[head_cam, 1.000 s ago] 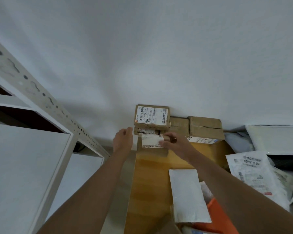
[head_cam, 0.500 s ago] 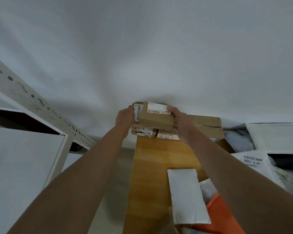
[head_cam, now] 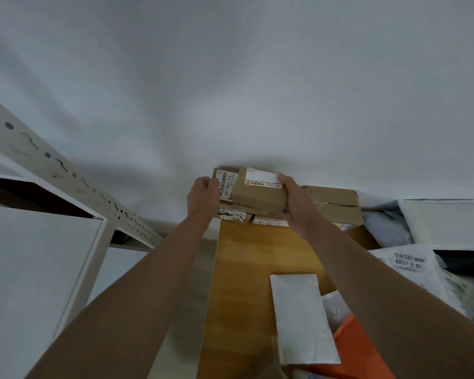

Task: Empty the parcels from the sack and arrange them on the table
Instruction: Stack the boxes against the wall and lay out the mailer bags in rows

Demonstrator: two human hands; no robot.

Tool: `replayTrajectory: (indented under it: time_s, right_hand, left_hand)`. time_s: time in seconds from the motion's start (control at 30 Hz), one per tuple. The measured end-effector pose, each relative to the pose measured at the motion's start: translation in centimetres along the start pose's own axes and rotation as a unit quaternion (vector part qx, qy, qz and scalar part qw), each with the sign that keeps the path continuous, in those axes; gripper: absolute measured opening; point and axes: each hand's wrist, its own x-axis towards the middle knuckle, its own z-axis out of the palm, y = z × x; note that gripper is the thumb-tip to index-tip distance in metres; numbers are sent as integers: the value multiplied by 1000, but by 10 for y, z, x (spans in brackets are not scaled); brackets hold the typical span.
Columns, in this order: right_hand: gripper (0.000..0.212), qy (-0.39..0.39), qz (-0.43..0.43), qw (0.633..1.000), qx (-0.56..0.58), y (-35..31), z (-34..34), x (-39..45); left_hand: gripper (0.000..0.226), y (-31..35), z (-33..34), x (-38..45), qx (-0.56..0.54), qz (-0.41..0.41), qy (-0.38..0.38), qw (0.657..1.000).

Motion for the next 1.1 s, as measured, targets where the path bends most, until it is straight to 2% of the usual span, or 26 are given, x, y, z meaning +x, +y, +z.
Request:
replayTrajectory:
  time_s: [0.2, 0.27, 0.33, 0.4, 0.47, 0.5, 0.57, 0.67, 0.73, 0.8, 0.83, 0.9, 1.03, 1.1]
  right_hand:
    - [55, 18, 2, 1000, 2, -5, 7, 0]
    - [63, 22, -8, 1000, -9, -5, 6, -4]
    - [59, 63, -48, 996, -40, -3, 3, -14]
    - [42, 94, -106, 988, -67, 7, 0, -33]
    - [36, 88, -127, 979, -131, 34, -1, -51]
    - [37, 82, -106, 978, -162, 52, -1, -57]
    - [41, 86, -12, 981, -174, 88, 1, -66]
    - [36, 94, 141, 981, -99, 123, 7, -64]
    - [28, 81, 188, 978, -42, 132, 15, -61]
    - [29, 72, 203, 976, -36, 137, 25, -58]
    - [29, 68, 197, 977, -49, 139, 29, -56]
    - [30, 66, 188, 977, -75, 138, 35, -52]
    - [29, 60, 187, 973, -120, 131, 33, -50]
    - [42, 64, 160, 963, -205, 129, 23, -55]
  left_hand:
    - [31, -2, 8, 3, -7, -16, -23, 1000]
    - [45, -4, 11, 2, -19, -25, -27, 999]
    - [63, -7, 13, 3, -28, -27, 16, 999]
    - [55, -12, 13, -6, -39, 2, 80, 996]
    - [31, -22, 11, -28, -60, 12, 126, 990]
    - [28, -33, 11, -41, -71, -7, 126, 989]
    - [34, -60, 12, -61, -87, -82, 81, 990]
    - [36, -88, 17, -76, -96, -171, -47, 979]
    - [34, -98, 20, -80, -79, -180, -112, 974]
    - [30, -106, 24, -84, -44, -172, -186, 966]
    - [39, -115, 28, -83, -24, -167, -205, 964]
    - [60, -119, 30, -84, -3, -171, -201, 965]
    - [50, -119, 33, -85, 15, -160, -105, 981]
    - [49, -126, 32, -87, 24, -156, -64, 985]
